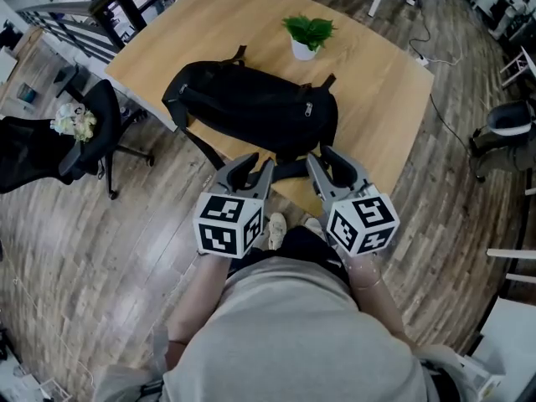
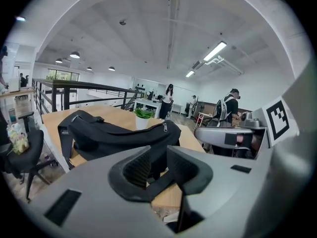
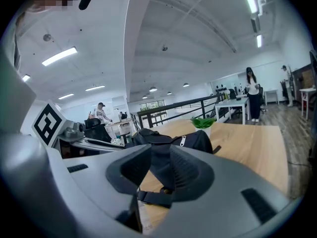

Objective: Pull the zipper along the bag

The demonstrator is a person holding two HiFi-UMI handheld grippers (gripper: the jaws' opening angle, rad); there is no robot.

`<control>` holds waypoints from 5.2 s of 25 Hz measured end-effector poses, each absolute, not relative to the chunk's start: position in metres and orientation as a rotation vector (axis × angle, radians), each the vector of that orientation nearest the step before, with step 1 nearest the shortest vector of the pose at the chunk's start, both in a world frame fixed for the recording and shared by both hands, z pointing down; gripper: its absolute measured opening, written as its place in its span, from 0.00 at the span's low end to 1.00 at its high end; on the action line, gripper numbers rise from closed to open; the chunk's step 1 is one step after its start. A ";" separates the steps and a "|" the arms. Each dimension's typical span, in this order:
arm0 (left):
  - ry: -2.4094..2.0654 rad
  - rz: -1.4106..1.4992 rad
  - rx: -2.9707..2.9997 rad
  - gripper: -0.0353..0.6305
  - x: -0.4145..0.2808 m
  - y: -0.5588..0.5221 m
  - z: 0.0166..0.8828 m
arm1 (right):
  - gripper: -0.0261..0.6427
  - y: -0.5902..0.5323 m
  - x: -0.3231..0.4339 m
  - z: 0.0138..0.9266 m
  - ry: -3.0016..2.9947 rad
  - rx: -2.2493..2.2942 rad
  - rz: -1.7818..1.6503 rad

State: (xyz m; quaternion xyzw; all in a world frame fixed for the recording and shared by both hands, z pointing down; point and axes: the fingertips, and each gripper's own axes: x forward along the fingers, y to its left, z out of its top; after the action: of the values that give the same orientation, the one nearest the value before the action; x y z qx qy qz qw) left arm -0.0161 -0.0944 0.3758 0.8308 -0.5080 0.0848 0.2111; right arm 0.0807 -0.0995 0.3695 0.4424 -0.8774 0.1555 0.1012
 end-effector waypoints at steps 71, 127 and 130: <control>-0.741 0.746 2.805 0.22 0.089 -0.206 0.411 | 0.16 -0.200 0.109 0.409 -2.453 1.611 1.103; -0.580 0.383 2.505 0.08 0.061 -0.213 0.405 | 0.16 -0.193 0.109 0.410 -2.469 1.533 1.040; -0.604 0.391 2.523 0.08 0.060 -0.213 0.403 | 0.16 -0.193 0.110 0.410 -2.468 1.526 1.032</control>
State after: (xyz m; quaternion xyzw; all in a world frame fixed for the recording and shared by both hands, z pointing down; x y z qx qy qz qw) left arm 0.0601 -0.2127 0.4034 0.9295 -0.2227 0.1442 0.2562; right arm 0.1101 -0.1934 0.4101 0.4953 -0.8010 0.3349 0.0307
